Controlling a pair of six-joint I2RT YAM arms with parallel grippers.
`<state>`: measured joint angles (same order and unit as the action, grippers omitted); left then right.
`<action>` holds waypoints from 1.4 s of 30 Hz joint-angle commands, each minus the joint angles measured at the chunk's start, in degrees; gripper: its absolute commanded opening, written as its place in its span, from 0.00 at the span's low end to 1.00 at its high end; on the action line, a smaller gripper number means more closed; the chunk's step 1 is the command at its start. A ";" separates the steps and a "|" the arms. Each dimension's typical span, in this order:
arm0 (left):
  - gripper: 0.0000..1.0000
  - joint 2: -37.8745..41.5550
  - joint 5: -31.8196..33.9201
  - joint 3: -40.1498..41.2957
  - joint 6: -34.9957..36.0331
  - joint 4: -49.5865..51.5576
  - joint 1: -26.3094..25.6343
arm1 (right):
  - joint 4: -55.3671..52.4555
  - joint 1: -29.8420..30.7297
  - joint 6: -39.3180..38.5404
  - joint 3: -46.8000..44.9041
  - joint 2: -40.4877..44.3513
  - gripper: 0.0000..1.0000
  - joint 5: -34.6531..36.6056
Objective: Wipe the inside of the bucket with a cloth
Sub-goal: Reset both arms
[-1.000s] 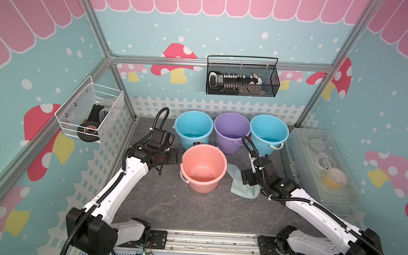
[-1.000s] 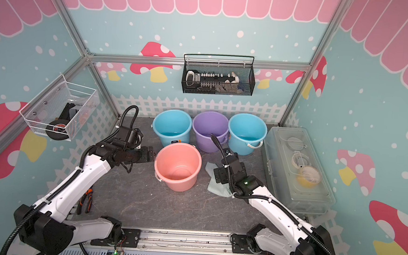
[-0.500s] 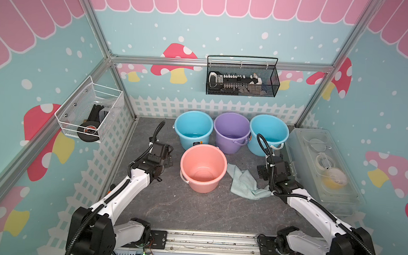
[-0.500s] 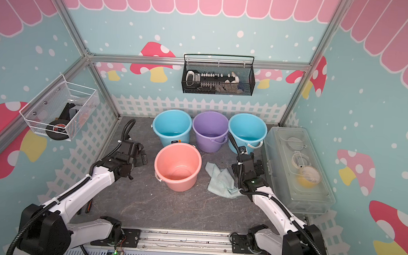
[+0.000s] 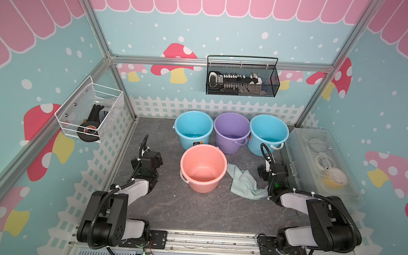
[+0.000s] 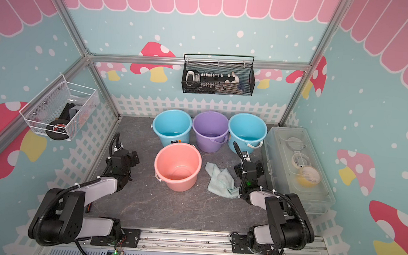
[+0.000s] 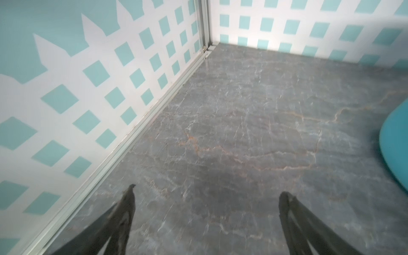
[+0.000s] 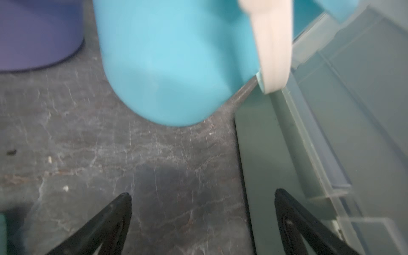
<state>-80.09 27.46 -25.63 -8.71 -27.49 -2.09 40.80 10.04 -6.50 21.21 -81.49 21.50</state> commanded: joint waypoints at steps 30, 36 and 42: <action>0.99 -7.67 -9.53 3.41 4.33 -23.18 -1.16 | 13.32 -6.87 6.85 -1.52 -5.61 0.99 -9.19; 0.99 -7.64 -10.06 3.39 4.16 -23.04 -0.81 | 13.34 -6.87 6.88 -1.50 -5.69 0.99 -9.25; 0.99 -7.71 -10.10 3.26 4.22 -22.81 -0.73 | 13.31 -6.88 6.85 -1.52 -5.69 0.99 -9.28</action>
<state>-87.50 17.93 -21.78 -5.54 -48.71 -3.03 53.54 3.40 -0.34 18.63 -87.09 11.99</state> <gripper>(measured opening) 0.990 0.985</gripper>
